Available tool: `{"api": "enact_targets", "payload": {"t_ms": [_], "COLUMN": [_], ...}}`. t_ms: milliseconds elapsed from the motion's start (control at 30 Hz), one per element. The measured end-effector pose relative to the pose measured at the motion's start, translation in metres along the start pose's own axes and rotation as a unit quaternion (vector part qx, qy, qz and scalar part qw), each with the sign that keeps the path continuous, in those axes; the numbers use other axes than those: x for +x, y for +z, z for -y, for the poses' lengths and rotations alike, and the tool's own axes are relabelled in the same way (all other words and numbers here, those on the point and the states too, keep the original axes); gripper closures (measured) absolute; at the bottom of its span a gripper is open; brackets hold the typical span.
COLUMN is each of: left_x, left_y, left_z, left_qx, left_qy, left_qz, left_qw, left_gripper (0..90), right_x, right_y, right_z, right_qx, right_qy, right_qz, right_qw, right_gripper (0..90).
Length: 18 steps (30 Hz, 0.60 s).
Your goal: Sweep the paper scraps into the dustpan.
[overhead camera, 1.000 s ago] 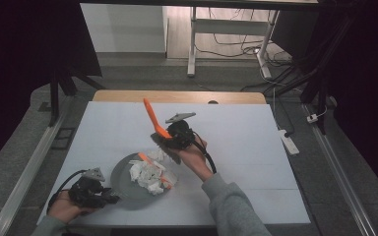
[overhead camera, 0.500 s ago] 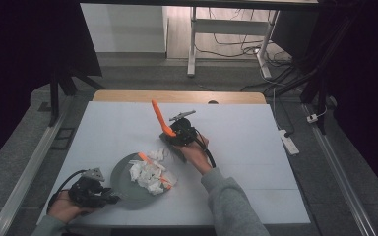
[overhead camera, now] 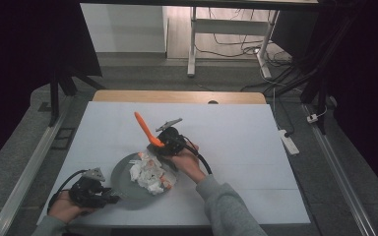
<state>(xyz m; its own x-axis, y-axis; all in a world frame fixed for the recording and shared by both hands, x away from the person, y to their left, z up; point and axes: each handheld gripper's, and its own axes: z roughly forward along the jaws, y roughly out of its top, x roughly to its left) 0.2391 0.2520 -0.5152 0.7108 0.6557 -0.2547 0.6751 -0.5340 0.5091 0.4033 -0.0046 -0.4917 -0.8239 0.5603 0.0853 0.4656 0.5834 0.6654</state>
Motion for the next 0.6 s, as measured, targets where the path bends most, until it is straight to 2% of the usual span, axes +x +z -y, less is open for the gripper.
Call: {"api": "enact_targets", "payload": {"t_ms": [67,167,200,233,267,367,500,600], "left_x": [0.0,0.0,0.0,0.0,0.0,0.0,0.0,0.0], "left_y": [0.0,0.0,0.0,0.0,0.0,0.0,0.0,0.0], "left_z": [0.0,0.0,0.0,0.0,0.0,0.0,0.0,0.0], "left_qx": [-0.001,-0.001,-0.001,-0.001,-0.001,0.0,0.0,0.0], "left_qy": [0.0,0.0,0.0,0.0,-0.001,0.0,0.0,0.0], "left_qz": [0.0,0.0,0.0,0.0,0.0,-0.001,-0.001,-0.001], "left_qw": [1.0,1.0,1.0,1.0,1.0,1.0,1.0,1.0], "left_gripper": [61.8,61.8,61.8,61.8,61.8,61.8,61.8,61.8], "right_x": [0.008,0.019,0.021,0.024,0.024,0.02,0.004,-0.008], "right_y": [0.0,-0.004,-0.007,-0.014,-0.014,-0.028,-0.043,-0.049], "right_z": [0.002,0.004,0.004,0.003,0.003,-0.001,-0.002,0.002], "right_qx": [-0.004,-0.008,-0.014,-0.031,-0.031,-0.057,-0.076,-0.08], "right_qy": [0.003,-0.003,-0.001,0.0,0.0,0.001,0.015,0.029], "right_qz": [-0.028,-0.053,-0.07,-0.086,-0.086,-0.072,-0.037,-0.022], "right_qw": [0.9996,0.9986,0.9975,0.9958,0.9958,0.9958,0.9963,0.9962], "right_gripper": [70.5,70.5,70.5,70.5,70.5,70.5,70.4,70.4]}}
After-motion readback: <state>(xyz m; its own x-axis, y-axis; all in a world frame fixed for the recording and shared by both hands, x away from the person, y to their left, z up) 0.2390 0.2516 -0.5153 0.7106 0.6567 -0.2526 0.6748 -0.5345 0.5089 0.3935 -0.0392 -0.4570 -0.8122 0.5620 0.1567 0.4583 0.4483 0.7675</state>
